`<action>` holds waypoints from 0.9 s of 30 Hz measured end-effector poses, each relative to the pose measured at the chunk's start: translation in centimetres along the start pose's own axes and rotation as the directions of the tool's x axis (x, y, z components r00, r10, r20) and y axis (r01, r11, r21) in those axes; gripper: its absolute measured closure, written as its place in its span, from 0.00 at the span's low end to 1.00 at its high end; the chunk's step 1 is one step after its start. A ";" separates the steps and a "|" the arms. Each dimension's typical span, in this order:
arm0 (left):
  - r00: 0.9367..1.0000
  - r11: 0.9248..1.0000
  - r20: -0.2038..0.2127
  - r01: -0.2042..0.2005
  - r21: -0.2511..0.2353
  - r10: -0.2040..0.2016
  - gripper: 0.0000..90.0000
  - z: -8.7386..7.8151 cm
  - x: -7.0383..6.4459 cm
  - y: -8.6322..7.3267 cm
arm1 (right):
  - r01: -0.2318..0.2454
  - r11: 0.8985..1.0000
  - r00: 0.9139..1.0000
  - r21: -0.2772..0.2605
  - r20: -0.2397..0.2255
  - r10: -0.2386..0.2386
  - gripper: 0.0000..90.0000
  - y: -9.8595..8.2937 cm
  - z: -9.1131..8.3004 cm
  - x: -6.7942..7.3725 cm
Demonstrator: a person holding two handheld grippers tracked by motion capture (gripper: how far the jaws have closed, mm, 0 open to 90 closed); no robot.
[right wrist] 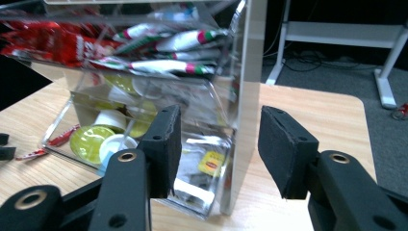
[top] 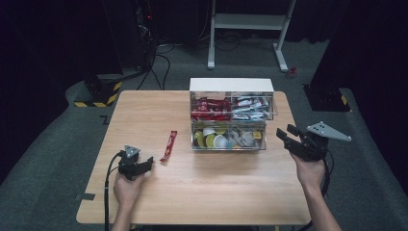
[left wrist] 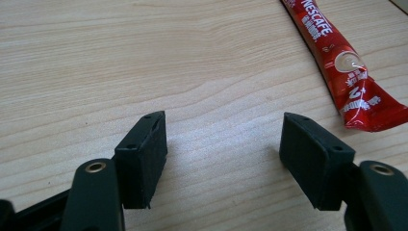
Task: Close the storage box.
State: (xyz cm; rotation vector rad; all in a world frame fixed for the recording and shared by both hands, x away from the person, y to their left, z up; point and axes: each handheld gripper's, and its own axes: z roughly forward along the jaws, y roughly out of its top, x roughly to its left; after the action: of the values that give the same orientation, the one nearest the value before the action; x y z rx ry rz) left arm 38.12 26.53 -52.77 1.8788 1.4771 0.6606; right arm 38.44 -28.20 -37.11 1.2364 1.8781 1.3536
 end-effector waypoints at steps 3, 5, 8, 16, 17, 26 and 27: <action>1.000 1.000 0.000 -0.001 0.002 0.001 0.38 0.0 0.0 0.0 | -0.014 1.000 1.000 0.002 0.008 0.014 0.55 -0.8 -0.1 -0.3; 1.000 1.000 0.000 -0.001 0.001 0.001 0.38 0.0 0.0 0.0 | -0.025 1.000 1.000 0.005 0.017 0.025 0.55 -1.5 -0.1 -0.5; 1.000 1.000 0.000 -0.001 0.002 0.001 0.38 0.0 0.0 0.0 | -0.040 0.999 0.999 0.015 0.026 0.040 0.55 -2.4 -0.1 -0.8; 1.000 1.000 -0.001 -0.001 0.000 0.001 0.38 0.0 0.0 0.0 | -0.073 0.997 0.996 0.032 0.046 0.072 0.54 -4.3 0.2 -1.5; 1.000 1.000 0.000 -0.001 0.002 0.001 0.38 0.0 0.0 0.0 | -0.076 0.996 0.996 0.035 0.048 0.074 0.54 -4.5 0.2 -1.5; 1.000 1.000 0.000 -0.001 0.001 0.001 0.38 0.0 0.0 0.0 | -0.093 0.994 0.994 0.059 0.071 0.088 0.54 -6.1 1.0 -1.9; 1.000 1.000 0.000 -0.001 0.001 0.001 0.38 0.0 0.0 0.0 | -0.093 0.994 0.993 0.063 0.076 0.088 0.54 -6.3 1.1 -2.0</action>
State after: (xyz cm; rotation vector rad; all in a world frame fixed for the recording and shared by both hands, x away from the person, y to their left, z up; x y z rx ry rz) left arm 38.12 26.53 -52.76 1.8804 1.4772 0.6609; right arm 37.84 -30.00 -43.55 1.4003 1.8494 1.2829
